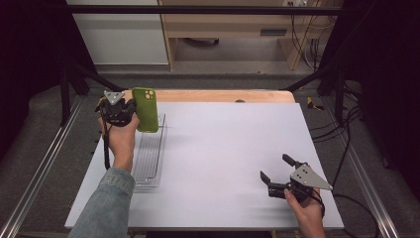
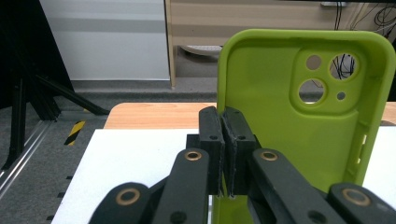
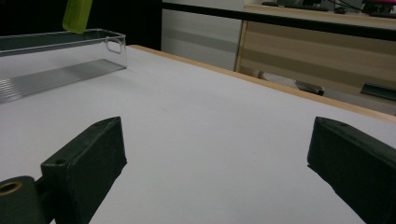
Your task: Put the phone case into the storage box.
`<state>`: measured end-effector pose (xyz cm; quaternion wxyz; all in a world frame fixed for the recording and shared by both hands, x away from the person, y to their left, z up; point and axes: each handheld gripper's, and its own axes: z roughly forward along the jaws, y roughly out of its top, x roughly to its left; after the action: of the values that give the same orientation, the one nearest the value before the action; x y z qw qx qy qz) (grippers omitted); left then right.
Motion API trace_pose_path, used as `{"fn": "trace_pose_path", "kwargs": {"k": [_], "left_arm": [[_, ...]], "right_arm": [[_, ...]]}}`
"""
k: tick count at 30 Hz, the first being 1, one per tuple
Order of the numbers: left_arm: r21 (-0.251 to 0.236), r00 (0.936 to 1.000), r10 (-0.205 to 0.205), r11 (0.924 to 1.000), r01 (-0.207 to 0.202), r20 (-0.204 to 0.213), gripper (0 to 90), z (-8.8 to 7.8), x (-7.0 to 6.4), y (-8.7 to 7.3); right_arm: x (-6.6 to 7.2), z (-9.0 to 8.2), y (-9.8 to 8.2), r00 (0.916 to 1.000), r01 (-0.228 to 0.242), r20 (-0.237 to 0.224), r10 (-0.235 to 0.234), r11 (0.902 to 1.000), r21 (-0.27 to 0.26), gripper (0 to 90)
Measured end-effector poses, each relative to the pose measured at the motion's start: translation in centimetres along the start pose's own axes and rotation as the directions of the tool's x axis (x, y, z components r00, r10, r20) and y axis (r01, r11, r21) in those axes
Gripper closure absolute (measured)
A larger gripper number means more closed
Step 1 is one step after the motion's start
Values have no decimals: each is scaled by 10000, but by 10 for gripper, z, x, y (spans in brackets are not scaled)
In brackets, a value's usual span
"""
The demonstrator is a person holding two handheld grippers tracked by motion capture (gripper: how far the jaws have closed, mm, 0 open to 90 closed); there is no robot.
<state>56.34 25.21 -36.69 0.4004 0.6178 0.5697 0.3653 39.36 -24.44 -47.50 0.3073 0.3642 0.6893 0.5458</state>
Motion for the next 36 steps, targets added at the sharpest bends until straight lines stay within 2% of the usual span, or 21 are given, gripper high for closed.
{"fn": "trace_pose_path", "kwargs": {"k": [13,21,29,36], "left_arm": [[190,9999,-51,9998,53,-125,871,12,-2,-4],[56,9996,-57,10000,59,-276,870,17,-5,-3],[154,9989,-113,9998,120,-451,870,24,-5,-5],[252,9984,41,9997,-27,-562,870,29,-6,-7]], "right_arm": [[0,0,0,10000,53,-19,-53,10000,-41,47],[0,1,-1,9998,167,-59,-168,9998,-85,47],[1,1,-1,9997,196,-135,-197,9998,-62,47],[1,1,-1,9996,235,-159,-236,9997,-71,47]]}}
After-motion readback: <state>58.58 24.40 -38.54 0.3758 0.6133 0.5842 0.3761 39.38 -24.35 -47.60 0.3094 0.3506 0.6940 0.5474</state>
